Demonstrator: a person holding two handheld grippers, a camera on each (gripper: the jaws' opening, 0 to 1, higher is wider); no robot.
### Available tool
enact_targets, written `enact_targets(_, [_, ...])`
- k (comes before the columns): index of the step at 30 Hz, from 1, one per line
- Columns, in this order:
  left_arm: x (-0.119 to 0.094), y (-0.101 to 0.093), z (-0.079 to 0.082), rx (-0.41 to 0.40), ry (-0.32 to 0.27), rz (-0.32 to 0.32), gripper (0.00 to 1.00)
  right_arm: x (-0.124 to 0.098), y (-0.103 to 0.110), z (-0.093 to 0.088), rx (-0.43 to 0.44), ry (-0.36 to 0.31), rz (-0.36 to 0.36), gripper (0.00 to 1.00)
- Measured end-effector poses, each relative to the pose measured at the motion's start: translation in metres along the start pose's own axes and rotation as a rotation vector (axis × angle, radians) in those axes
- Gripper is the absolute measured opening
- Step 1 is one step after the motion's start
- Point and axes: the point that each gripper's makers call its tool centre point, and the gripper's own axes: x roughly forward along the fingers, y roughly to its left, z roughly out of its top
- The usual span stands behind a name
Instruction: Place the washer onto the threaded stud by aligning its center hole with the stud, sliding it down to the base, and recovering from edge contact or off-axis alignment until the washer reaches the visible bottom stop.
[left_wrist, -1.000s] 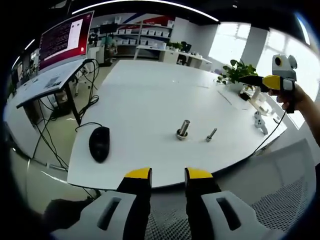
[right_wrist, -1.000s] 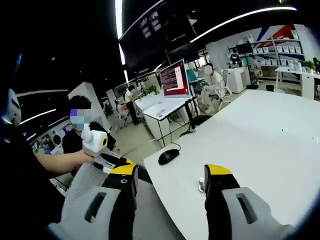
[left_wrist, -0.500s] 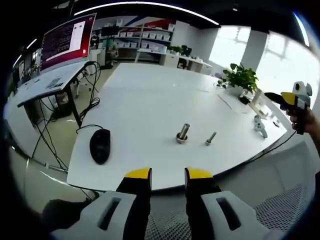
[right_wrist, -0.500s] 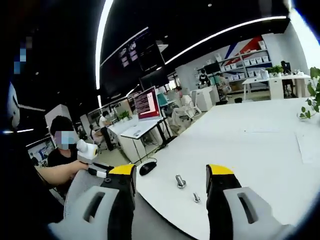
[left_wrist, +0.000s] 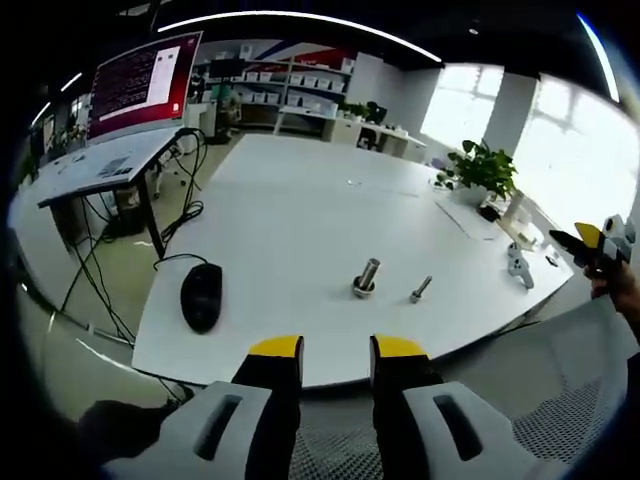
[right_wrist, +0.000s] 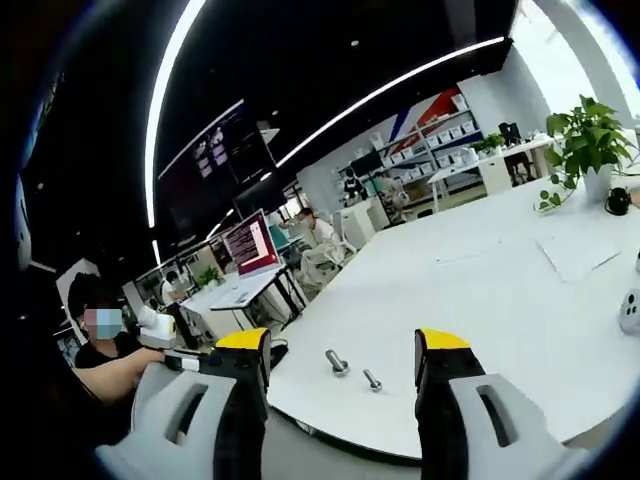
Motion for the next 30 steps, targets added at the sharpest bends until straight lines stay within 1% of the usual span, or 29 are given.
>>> enact_targets(3, [0.0, 0.001, 0.001, -0.005, -0.006, 0.002, 0.25, 0.002, 0.004, -0.002, 0.0, -0.011, -0.004, 0.6])
enact_targets(6, [0.0, 0.001, 0.001, -0.008, -0.01, 0.004, 0.25, 0.003, 0.002, -0.005, -0.077, -0.011, -0.052, 0.6])
enact_targets(8, [-0.001, 0.001, 0.002, -0.012, -0.016, 0.004, 0.26, 0.003, 0.0, -0.007, -0.09, -0.014, -0.069, 0.6])
enact_targets(11, [0.0, 0.002, 0.003, -0.02, -0.02, 0.007, 0.26, 0.004, -0.001, -0.017, -0.109, 0.01, -0.085, 0.59])
enact_targets(13, [0.0, 0.002, 0.003, -0.022, -0.023, 0.008, 0.26, 0.004, -0.003, -0.02, -0.131, 0.011, -0.099, 0.58])
enact_targets(14, [0.0, 0.002, 0.004, -0.024, -0.025, 0.009, 0.26, 0.003, -0.01, -0.024, -0.143, 0.018, -0.126, 0.58])
enact_targets(16, [0.0, 0.003, 0.004, -0.026, -0.026, 0.009, 0.25, 0.004, -0.016, -0.03, -0.156, 0.027, -0.144, 0.58])
enact_targets(17, [0.0, 0.003, 0.004, -0.026, -0.025, 0.009, 0.25, 0.004, -0.018, -0.034, -0.171, 0.04, -0.148, 0.57])
enact_targets(18, [0.0, 0.003, 0.004, -0.027, -0.024, 0.01, 0.25, 0.005, -0.022, -0.041, -0.223, 0.067, -0.156, 0.57])
enact_targets(19, [0.0, 0.003, 0.003, -0.028, -0.024, 0.01, 0.25, 0.006, -0.022, -0.044, -0.199, 0.082, -0.16, 0.55])
enact_targets(20, [0.0, 0.003, 0.003, -0.025, -0.023, 0.01, 0.25, 0.007, -0.022, -0.041, -0.144, 0.071, -0.157, 0.54])
enact_targets(21, [-0.001, 0.003, 0.004, -0.028, -0.026, 0.01, 0.25, 0.007, -0.023, -0.036, -0.139, 0.039, -0.158, 0.54])
enact_targets(23, [0.0, 0.003, 0.005, -0.036, -0.028, 0.012, 0.25, 0.006, -0.024, -0.038, -0.14, 0.054, -0.163, 0.54])
enact_targets(25, [0.0, 0.003, 0.004, -0.034, -0.024, 0.014, 0.24, 0.007, -0.023, -0.043, -0.144, 0.084, -0.149, 0.54])
enact_targets(30, [-0.001, 0.003, 0.004, -0.043, -0.028, 0.016, 0.24, 0.006, -0.02, -0.044, -0.143, 0.09, -0.156, 0.54])
